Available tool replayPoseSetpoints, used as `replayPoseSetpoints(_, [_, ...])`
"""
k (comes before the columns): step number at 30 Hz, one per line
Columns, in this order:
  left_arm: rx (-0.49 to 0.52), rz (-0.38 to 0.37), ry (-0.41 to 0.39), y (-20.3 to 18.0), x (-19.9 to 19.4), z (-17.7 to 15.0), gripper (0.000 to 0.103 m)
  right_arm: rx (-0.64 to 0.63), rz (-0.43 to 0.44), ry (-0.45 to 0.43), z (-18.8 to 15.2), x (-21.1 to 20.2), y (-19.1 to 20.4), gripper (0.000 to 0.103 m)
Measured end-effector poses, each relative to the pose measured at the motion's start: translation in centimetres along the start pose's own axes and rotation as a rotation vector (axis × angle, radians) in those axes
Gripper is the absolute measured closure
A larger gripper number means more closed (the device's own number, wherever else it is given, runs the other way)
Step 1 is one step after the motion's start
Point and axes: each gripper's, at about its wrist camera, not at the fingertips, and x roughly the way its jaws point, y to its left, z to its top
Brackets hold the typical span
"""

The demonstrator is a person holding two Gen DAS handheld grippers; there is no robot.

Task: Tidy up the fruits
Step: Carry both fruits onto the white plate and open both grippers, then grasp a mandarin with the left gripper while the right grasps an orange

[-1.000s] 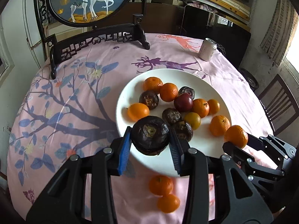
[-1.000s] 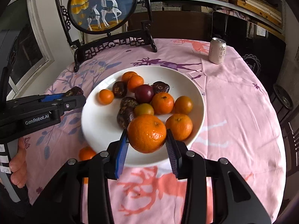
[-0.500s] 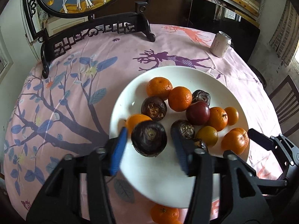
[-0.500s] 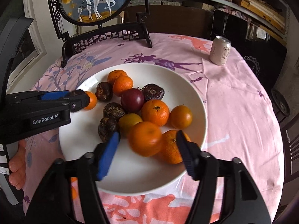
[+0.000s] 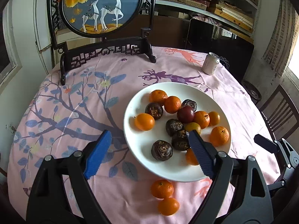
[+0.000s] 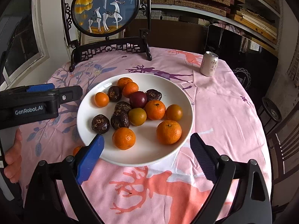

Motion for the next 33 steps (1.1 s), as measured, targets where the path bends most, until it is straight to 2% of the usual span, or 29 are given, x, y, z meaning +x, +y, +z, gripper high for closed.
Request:
replayPoseSetpoints(8, [-0.027, 0.000, 0.007, 1.3, -2.0, -2.5, 0.016, -0.002, 0.016, 0.002, -0.9, -1.5, 0.9, 0.010])
replayPoseSetpoints(13, [-0.044, 0.050, 0.005, 3.7, -3.3, -5.5, 0.016, -0.008, 0.092, 0.055, -3.5, -2.0, 3.0, 0.010])
replayPoseSetpoints(17, [-0.057, 0.084, 0.030, 5.9, -3.8, -8.2, 0.016, -0.042, 0.177, 0.129, -5.9, -0.9, 6.3, 0.010])
replayPoseSetpoints(26, [-0.111, 0.097, 0.061, 9.5, -5.0, -11.7, 0.016, -0.064, 0.181, 0.182, -6.4, 2.4, 9.9, 0.010])
replayPoseSetpoints(28, [-0.124, 0.098, 0.062, 10.0, -5.1, -11.9, 0.016, -0.074, 0.185, 0.196, -6.4, 3.2, 10.3, 0.022])
replayPoseSetpoints(30, [-0.132, 0.096, 0.061, 10.2, -5.3, -12.0, 0.016, -0.074, 0.184, 0.213, -6.3, 4.1, 10.5, 0.047])
replayPoseSetpoints(32, [-0.132, 0.094, 0.057, 10.1, -5.4, -11.9, 0.016, -0.068, 0.188, 0.227, -6.3, 4.9, 10.5, 0.062])
replayPoseSetpoints(33, [-0.128, 0.093, 0.057, 9.9, -5.4, -11.8, 0.016, -0.077, 0.178, 0.214, -6.3, 4.9, 10.5, 0.066])
